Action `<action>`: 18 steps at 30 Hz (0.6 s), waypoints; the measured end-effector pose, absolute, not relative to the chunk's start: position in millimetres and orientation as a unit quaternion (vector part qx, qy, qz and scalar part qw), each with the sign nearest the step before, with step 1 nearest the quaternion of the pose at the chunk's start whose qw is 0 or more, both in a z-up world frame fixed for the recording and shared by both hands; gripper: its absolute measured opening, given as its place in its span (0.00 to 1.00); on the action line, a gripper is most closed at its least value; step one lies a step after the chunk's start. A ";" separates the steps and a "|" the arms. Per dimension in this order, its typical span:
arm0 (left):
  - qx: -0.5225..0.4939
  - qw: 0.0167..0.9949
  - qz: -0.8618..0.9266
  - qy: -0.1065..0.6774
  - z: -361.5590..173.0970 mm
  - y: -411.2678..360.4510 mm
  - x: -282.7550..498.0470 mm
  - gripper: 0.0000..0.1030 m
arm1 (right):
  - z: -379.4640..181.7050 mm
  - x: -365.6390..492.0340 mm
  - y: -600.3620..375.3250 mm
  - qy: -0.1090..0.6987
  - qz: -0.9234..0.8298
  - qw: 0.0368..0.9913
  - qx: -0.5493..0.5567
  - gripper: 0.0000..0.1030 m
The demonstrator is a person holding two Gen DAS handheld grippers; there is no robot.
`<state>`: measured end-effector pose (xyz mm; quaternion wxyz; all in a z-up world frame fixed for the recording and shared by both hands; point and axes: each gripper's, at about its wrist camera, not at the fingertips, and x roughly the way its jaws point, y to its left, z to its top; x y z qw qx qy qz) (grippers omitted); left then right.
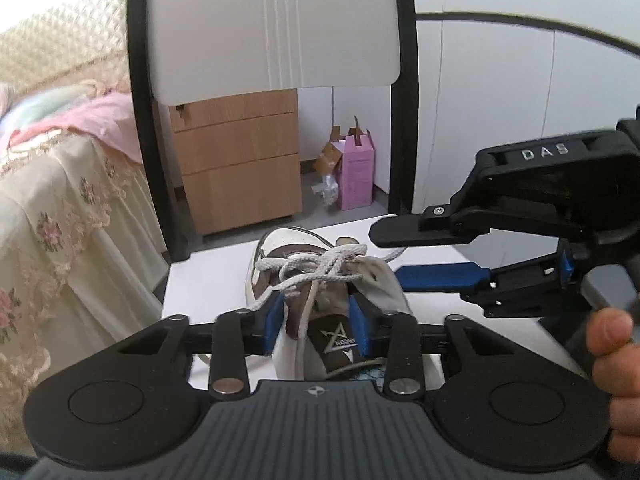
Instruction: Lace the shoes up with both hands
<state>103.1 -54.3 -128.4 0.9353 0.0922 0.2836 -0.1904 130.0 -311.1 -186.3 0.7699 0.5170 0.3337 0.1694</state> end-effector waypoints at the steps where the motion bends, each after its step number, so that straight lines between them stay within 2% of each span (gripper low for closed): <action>1: 0.097 0.936 -0.187 0.282 -130.4 -56.6 104.4 0.27 | -188.0 131.3 -311.0 0.335 0.163 0.768 0.520 0.37; 3: 0.099 0.937 -0.179 0.283 -131.7 -58.0 106.6 0.16 | -189.1 134.0 -310.3 0.336 0.152 0.770 0.521 0.37; 5: 0.096 0.939 -0.173 0.283 -132.1 -56.5 107.6 0.15 | -188.9 136.1 -310.4 0.331 0.145 0.774 0.520 0.36; 7: 0.094 0.940 -0.168 0.281 -132.6 -53.6 108.9 0.13 | -190.9 139.5 -311.0 0.329 0.137 0.773 0.525 0.31; 11: 0.101 0.942 -0.161 0.276 -134.0 -55.4 106.3 0.12 | -193.5 141.1 -312.7 0.329 0.127 0.779 0.518 0.03; 18: 0.089 0.942 -0.143 0.291 -136.1 -54.9 109.4 0.10 | -187.8 137.5 -315.2 0.322 0.115 0.804 0.487 0.02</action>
